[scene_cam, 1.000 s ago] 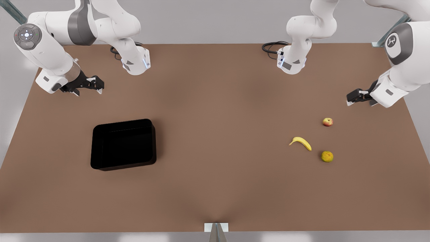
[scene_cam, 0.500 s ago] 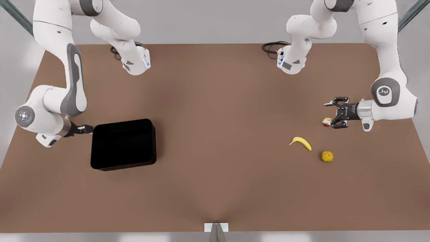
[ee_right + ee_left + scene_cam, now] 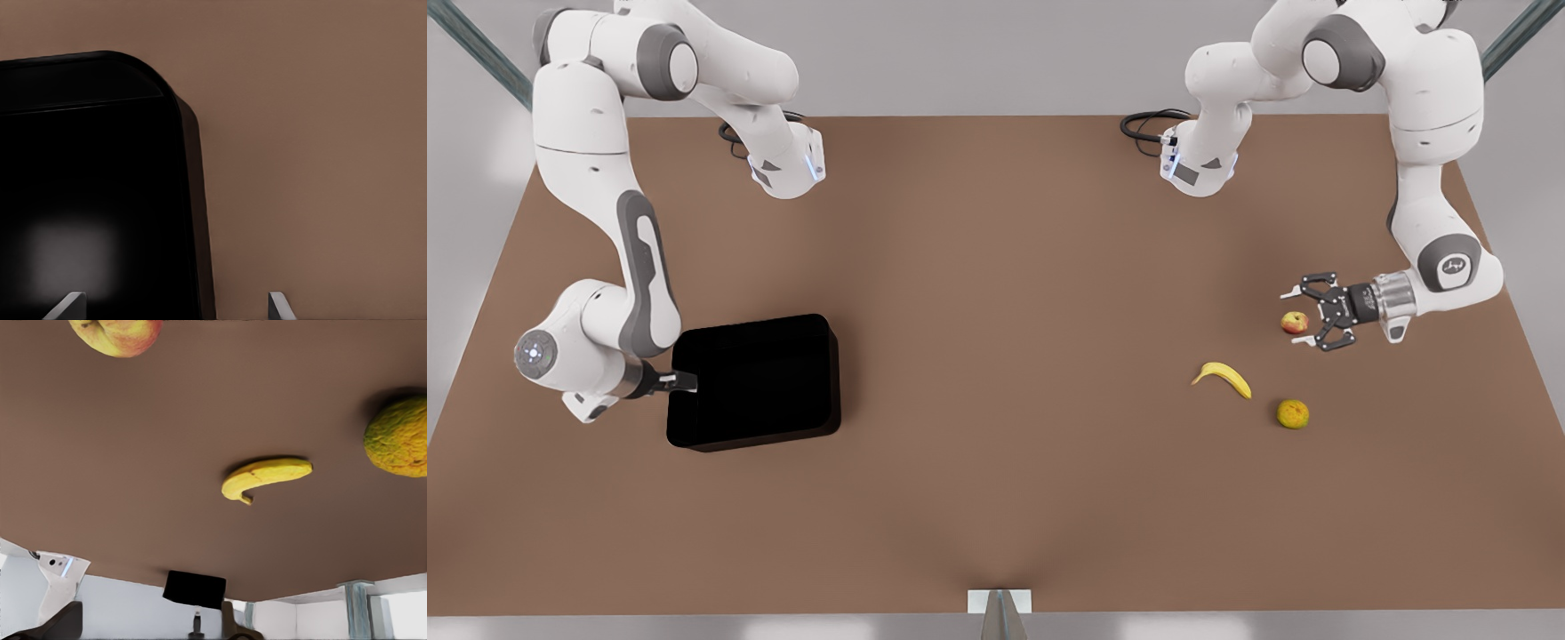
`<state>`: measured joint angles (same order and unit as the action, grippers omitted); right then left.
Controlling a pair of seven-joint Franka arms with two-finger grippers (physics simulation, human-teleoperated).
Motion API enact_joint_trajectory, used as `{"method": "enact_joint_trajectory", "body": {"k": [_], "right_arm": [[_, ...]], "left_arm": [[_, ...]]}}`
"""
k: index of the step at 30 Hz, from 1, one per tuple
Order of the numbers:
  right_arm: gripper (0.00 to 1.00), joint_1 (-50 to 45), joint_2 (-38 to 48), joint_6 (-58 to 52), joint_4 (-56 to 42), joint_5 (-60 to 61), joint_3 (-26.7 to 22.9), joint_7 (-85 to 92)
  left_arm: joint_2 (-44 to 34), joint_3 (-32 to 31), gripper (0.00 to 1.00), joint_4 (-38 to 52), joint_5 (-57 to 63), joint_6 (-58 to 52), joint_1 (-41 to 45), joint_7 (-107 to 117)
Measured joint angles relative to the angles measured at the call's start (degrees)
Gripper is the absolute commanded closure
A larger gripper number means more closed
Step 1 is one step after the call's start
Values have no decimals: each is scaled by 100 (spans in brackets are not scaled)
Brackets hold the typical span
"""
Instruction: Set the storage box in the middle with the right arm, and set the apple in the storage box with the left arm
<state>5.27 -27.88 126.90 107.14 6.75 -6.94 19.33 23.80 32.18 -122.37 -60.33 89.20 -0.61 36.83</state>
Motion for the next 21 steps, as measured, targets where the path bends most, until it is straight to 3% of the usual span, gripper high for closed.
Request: {"method": "enact_joint_trajectory", "body": {"k": [9,10,11,12,13,21], "right_arm": [[0,9,-314,212,1,11,18,9],[4,9,-315,212,0,11,18,17],[23,8,-315,204,0,11,26,60],[59,9,-315,182,-8,10,26,120],[79,9,-306,115,-56,11,26,123],[79,80,-323,19,-96,11,57,132]], "left_arm": [[747,87,0,-116,-553,-131,-485,-879],[857,87,0,-50,-617,-139,-501,-897],[913,79,0,-38,-672,-131,-526,-986],[970,73,0,-41,-733,-139,-528,-1015],[996,45,0,-65,-793,-143,-527,-1075],[1351,34,0,65,-1033,-285,-791,-1593]]}}
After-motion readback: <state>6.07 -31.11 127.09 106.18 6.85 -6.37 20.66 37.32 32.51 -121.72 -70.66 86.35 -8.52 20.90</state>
